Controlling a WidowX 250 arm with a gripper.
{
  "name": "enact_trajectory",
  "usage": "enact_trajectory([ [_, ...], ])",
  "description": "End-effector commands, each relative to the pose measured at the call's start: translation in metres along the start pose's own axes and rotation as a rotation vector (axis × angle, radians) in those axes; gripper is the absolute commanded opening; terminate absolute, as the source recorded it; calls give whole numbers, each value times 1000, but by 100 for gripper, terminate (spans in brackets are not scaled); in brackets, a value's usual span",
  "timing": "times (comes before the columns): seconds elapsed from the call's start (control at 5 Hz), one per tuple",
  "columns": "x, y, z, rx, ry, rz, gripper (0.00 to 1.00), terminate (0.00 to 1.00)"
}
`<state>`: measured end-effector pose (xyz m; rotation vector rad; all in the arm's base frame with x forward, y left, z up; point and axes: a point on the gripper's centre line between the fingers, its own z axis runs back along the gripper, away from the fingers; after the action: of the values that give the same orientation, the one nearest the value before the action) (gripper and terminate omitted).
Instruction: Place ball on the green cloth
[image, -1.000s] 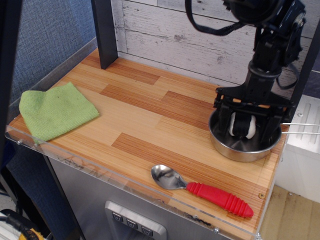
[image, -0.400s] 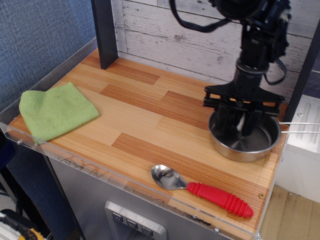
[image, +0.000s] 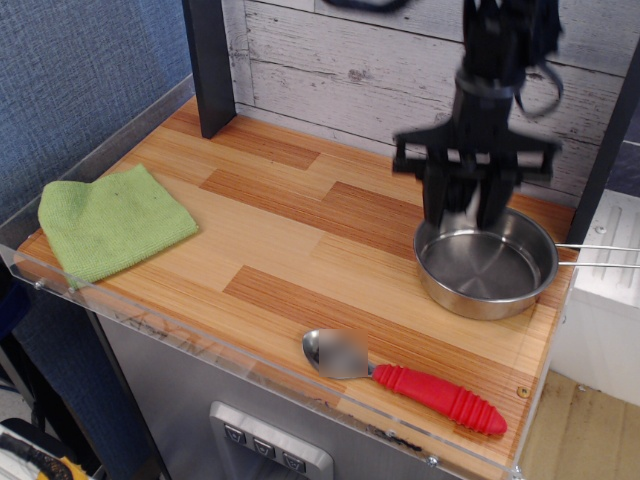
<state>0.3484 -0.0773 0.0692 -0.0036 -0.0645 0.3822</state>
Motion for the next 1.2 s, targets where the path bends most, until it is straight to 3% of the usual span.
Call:
enact_trajectory([
  [0.0, -11, 24, 77, -118, -86, 73, 0, 0],
  [0.4, 5, 110, 95, -111, -100, 268, 0, 0],
  [0.6, 16, 158, 90, -87, -107, 356, 0, 0],
  [1.0, 23, 237, 54, -26, -85, 468, 0, 0],
])
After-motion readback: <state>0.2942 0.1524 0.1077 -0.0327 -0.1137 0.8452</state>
